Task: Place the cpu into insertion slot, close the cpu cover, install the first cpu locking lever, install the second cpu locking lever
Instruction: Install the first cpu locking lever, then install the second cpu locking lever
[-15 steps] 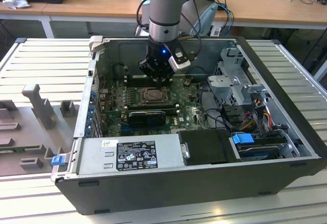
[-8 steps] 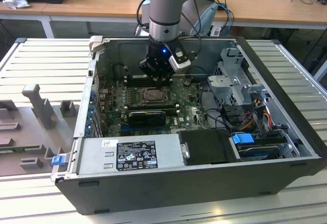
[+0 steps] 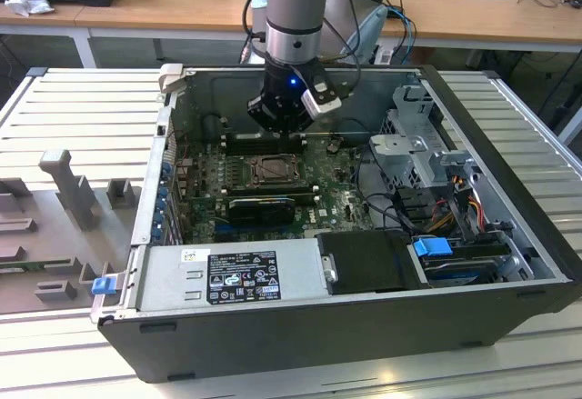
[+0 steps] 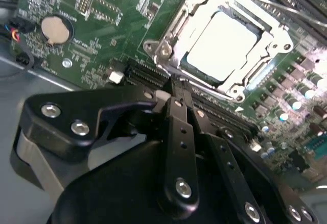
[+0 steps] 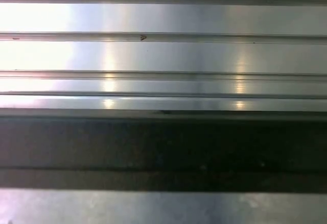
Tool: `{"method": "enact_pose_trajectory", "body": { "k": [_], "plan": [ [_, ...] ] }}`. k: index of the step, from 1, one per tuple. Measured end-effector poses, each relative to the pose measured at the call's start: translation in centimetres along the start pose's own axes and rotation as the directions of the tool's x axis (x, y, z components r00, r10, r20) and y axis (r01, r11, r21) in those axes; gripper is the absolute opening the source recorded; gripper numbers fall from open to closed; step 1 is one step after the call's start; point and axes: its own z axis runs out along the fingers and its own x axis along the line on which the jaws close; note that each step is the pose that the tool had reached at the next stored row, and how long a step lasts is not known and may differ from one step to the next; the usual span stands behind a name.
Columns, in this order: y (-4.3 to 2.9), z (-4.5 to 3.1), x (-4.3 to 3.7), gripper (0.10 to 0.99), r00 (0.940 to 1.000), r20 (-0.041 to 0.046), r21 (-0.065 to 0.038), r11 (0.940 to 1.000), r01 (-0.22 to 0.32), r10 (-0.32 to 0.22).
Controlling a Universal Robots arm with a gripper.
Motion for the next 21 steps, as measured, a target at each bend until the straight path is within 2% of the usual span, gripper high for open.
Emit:
{"method": "enact_pose_trajectory", "body": {
  "k": [15, 17, 21],
  "plan": [
    [-0.90, -0.02, 0.01, 0.106, 1.0000, 0.0001, 0.000, 1.0000, 0.000, 0.000],
    [-1.25, -0.05, 0.02, 0.106, 1.0000, 0.0000, 0.000, 1.0000, 0.000, 0.000],
    [-1.27, -0.62, 0.02, 0.106, 1.0000, 0.0000, 0.000, 1.0000, 0.000, 0.000]
  ]
}}
